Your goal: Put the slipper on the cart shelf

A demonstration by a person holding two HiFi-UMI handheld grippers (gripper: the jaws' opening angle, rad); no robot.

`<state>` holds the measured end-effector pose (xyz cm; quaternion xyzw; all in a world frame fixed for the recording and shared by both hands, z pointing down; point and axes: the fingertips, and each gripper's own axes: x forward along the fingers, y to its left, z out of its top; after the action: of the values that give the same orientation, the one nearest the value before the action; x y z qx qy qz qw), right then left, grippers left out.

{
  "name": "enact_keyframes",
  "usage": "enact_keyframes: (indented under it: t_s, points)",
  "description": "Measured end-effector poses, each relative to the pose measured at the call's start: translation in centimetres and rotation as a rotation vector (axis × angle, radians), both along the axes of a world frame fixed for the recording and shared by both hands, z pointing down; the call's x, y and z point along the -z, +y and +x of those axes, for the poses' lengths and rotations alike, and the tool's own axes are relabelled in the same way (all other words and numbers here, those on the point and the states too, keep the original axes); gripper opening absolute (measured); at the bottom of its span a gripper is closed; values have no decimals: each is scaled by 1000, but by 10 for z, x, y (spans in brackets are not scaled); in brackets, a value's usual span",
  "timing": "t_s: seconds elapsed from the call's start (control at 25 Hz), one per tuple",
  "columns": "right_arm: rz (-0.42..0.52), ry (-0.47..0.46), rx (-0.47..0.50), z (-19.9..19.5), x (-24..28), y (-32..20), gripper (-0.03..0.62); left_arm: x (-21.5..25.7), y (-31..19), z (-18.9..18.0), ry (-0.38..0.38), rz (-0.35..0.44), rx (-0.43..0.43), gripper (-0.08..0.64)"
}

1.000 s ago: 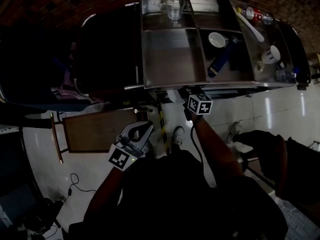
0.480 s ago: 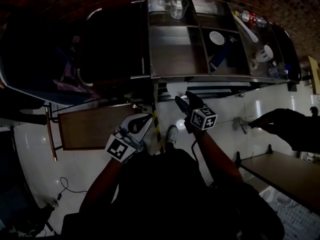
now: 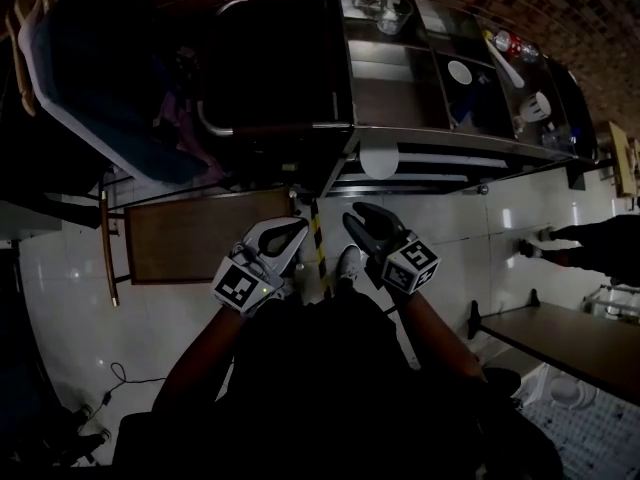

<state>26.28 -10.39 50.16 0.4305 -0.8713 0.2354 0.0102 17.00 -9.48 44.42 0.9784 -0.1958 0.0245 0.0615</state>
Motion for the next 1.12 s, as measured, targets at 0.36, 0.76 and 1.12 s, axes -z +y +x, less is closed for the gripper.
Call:
enact_keyframes:
  t_s: [0.36,0.76,1.12]
  points:
    - [105,35,82,-77,62,45,2,8,34,-48,21,12,-11,3]
    - [171,35,200,-98,84,96,2,28,87,-50,15,-2,64,3]
    - [219,11,252,-133,92,132,2,33,128,-84,-40,-1,152,3]
